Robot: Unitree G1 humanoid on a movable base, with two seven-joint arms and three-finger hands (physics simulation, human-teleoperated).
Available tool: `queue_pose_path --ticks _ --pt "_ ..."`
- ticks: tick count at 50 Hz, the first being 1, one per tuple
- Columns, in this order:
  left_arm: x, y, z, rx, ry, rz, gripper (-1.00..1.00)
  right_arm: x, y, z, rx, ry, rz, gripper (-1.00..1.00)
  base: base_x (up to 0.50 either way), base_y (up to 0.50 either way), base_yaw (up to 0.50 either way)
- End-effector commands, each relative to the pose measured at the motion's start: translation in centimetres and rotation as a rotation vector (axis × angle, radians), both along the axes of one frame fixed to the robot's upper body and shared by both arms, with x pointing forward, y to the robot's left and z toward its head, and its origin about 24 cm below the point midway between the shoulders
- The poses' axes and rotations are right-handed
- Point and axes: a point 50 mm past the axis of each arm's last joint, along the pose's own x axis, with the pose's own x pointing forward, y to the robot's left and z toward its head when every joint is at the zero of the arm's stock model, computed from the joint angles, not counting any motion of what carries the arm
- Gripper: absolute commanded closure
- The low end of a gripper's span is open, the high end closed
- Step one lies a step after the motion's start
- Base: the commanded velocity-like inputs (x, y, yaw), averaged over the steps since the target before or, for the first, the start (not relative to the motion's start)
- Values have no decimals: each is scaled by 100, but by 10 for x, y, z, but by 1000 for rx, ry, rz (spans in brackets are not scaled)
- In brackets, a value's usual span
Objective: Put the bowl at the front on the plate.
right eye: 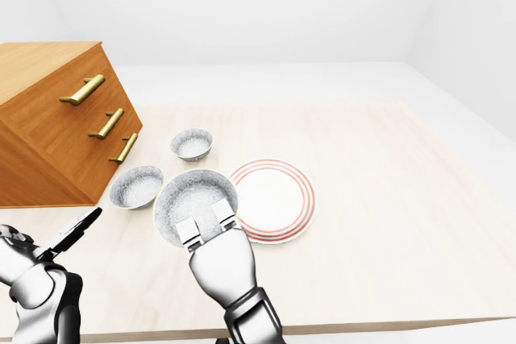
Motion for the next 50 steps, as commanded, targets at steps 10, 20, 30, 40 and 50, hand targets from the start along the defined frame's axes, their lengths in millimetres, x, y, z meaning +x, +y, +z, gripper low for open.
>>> queue_pose_path --ticks 10,20,30,40,50 --pt "0 0 0 1 1 -1 -100 -1 5 7 63 -59 26 100 0 0 0" --pt "0 0 1 1 1 -1 -100 3 -2 3 71 -35 -1 100 0 0 0" --pt "1 0 1 -2 6 -2 -100 22 -24 -5 65 31 -117 100 0 0 0" --pt "0 0 2 2 1 0 -100 33 -38 -3 53 54 -196 100 0 0 0" --pt "1 -1 0 -1 -1 -6 -100 45 -50 -6 40 74 -252 100 0 0 0"
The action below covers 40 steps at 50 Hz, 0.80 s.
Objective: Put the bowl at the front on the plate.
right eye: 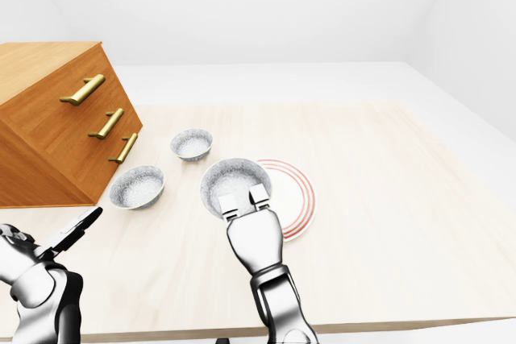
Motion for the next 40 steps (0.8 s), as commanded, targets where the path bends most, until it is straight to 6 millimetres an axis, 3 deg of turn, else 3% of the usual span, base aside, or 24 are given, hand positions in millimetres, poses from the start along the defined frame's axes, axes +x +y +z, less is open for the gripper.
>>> queue_pose_path --ticks 1,18,40 --pt "0 0 0 0 -3 -2 -100 14 -14 2 -5 -6 -73 100 0 0 0" --pt "-2 1 5 -8 -21 3 -100 27 -36 -27 60 42 -166 100 0 0 0" --pt "0 1 4 -15 -19 0 -100 37 -50 -28 -62 77 -219 100 0 0 0"
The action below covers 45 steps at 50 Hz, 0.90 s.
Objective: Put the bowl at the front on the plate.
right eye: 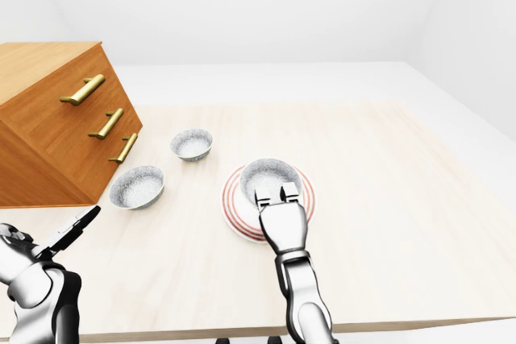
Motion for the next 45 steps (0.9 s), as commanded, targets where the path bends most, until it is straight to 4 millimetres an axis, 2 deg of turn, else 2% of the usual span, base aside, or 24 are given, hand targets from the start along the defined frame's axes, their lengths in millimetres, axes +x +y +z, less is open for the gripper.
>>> queue_pose_path --ticks 1,11,25,45 --pt "0 0 1 -1 -4 -1 -100 5 -4 0 -63 -2 -21 100 0 0 0" --pt "-1 0 2 2 -12 2 -100 11 -1 -1 -114 6 -16 100 0 0 0" --pt "1 0 -1 -5 4 -3 -100 18 1 -7 -63 -1 -14 100 0 0 0" --pt "2 0 -1 -3 2 -4 -100 18 2 -15 -27 7 -8 100 0 0 0"
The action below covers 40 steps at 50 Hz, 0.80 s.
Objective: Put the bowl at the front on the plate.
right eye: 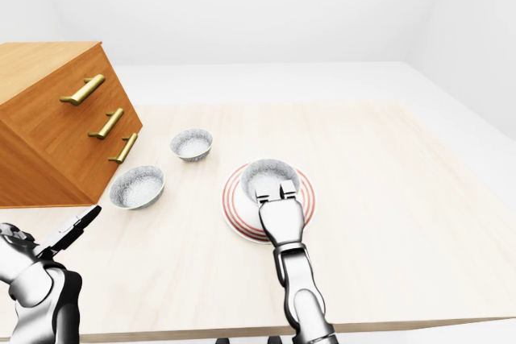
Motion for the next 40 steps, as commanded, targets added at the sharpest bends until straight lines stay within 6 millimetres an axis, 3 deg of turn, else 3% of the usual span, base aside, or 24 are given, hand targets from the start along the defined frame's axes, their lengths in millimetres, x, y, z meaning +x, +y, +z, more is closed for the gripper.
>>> queue_pose_path --ticks 1,40 --pt "1 0 -1 -2 5 -1 -100 2 2 -3 21 -23 5 100 0 0 0" --pt "1 1 -1 -4 5 -1 -100 7 0 -15 -7 20 3 100 0 0 0"
